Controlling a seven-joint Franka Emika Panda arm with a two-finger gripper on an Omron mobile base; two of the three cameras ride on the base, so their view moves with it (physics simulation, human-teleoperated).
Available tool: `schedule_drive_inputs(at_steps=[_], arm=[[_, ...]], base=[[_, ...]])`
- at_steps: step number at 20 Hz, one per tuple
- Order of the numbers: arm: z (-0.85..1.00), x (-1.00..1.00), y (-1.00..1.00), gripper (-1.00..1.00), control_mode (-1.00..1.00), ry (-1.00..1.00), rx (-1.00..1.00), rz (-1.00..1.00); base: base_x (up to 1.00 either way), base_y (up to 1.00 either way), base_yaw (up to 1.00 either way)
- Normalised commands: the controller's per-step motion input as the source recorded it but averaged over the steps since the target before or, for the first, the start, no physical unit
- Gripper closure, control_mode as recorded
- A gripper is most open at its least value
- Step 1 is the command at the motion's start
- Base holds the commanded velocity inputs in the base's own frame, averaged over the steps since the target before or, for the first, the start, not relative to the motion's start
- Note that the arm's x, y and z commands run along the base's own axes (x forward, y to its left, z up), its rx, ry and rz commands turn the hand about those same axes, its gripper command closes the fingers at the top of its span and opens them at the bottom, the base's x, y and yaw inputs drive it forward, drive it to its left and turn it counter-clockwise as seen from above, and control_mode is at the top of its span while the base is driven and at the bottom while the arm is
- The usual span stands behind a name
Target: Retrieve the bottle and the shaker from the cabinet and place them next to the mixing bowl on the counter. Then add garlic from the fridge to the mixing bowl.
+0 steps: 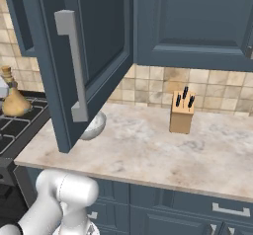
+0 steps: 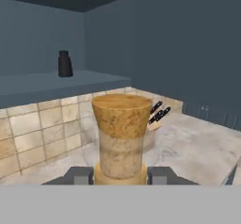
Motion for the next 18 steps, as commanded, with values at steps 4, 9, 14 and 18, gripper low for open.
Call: schedule_drive_inputs(at_steps=[4,9,14,18], arm=[[-0.65,-0.02,0.0,1.0,-1.0,-0.04,-0.09,-0.26],[-0.59,0.0,0.04,1.0,-1.0,-0.05,-0.09,-0.17],[-0.31,0.0,0.11,1.0,-1.0,-0.04,0.04,-0.11],[-0.43,0.03,0.16,1.0,-1.0,0.0,0.02,-0.12]], base=[[0.0,0.0,0.0],[0.0,0.0,0.0],[0.0,0.0,0.0],[0.0,0.0,0.0]])
